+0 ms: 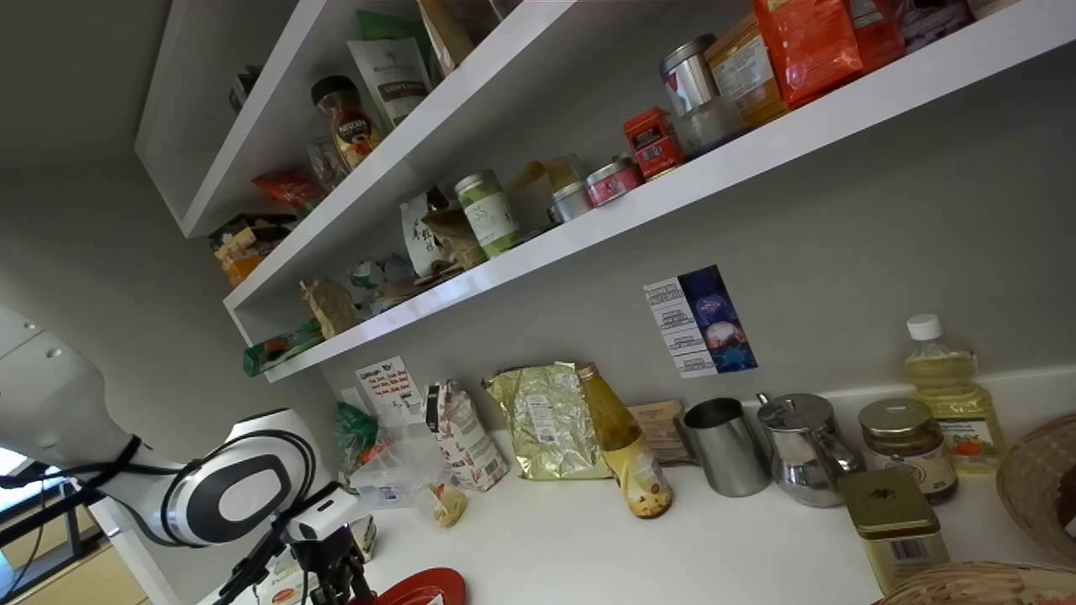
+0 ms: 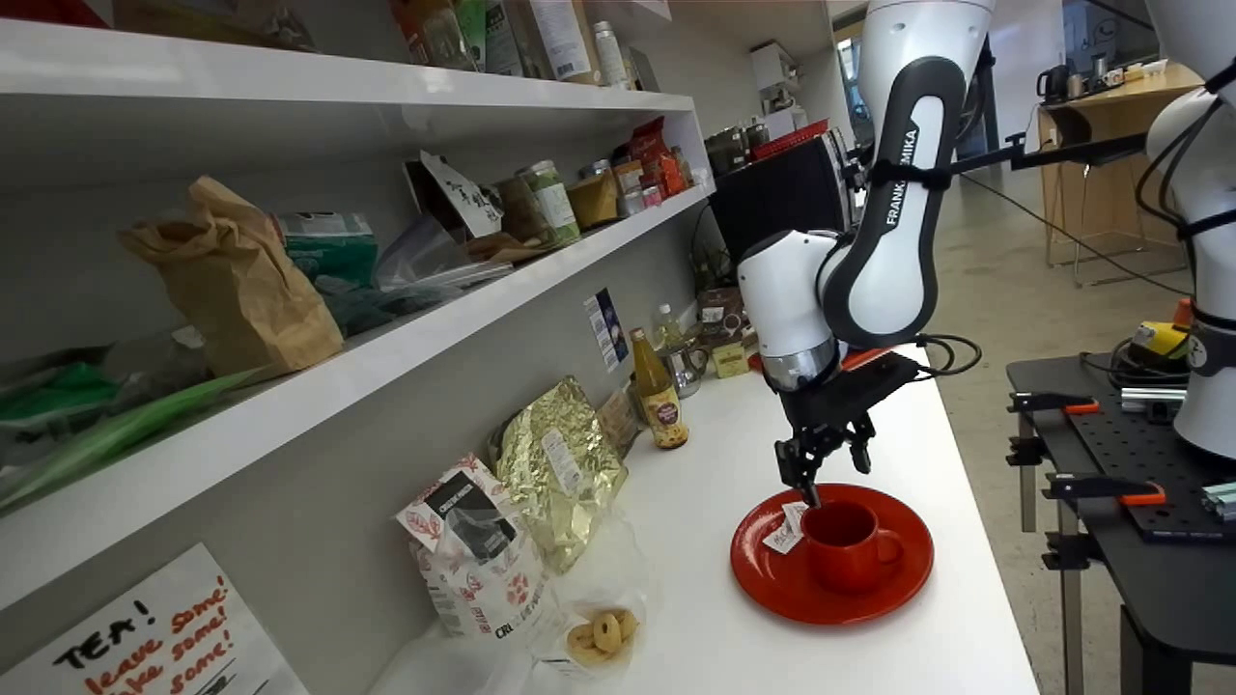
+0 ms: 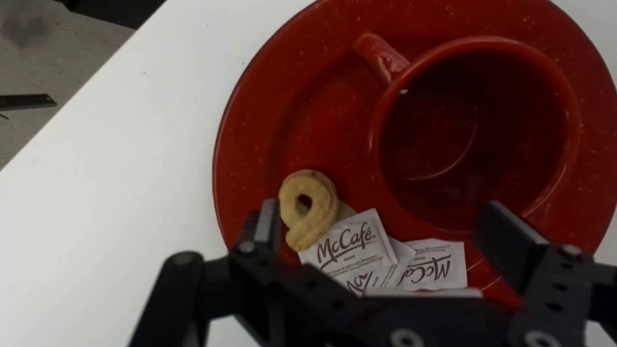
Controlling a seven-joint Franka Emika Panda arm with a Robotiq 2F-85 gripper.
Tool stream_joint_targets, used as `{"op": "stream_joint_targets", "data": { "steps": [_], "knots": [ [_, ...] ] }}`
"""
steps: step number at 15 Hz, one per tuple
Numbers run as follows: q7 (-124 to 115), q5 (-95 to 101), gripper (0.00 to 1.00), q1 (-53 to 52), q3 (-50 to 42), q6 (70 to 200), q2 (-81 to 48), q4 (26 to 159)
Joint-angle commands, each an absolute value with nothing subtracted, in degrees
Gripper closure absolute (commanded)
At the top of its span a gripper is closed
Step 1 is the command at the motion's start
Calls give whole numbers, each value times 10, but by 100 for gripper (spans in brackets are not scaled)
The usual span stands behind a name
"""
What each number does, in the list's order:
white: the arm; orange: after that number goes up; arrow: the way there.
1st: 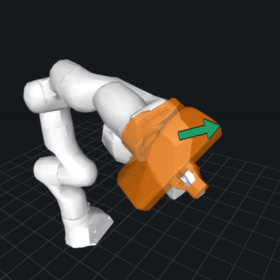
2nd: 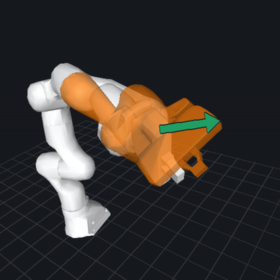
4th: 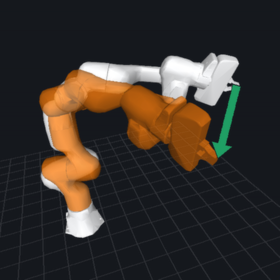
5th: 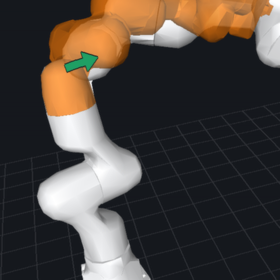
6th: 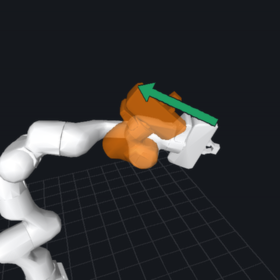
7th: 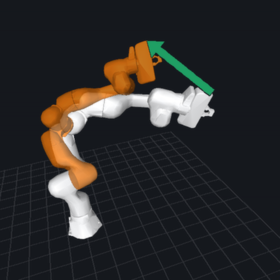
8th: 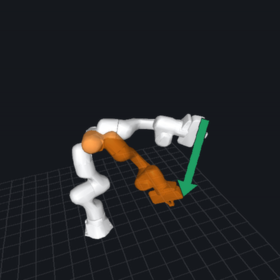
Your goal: Remove the red mug from the red plate.
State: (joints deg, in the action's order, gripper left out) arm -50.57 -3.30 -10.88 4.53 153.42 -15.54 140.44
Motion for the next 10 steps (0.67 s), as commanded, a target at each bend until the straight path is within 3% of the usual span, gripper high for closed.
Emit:
{"op": "stream_joint_targets", "data": {
  "steps": [1,6,7,10],
  "knots": [
    [-514,-26,0,-126,35,1535,-169,1397],
    [-513,-29,0,-133,35,1532,-177,1402],
    [-507,-30,24,-133,37,1533,-178,1402],
    [-504,-30,40,-135,37,1534,-178,1403]
  ]
}}
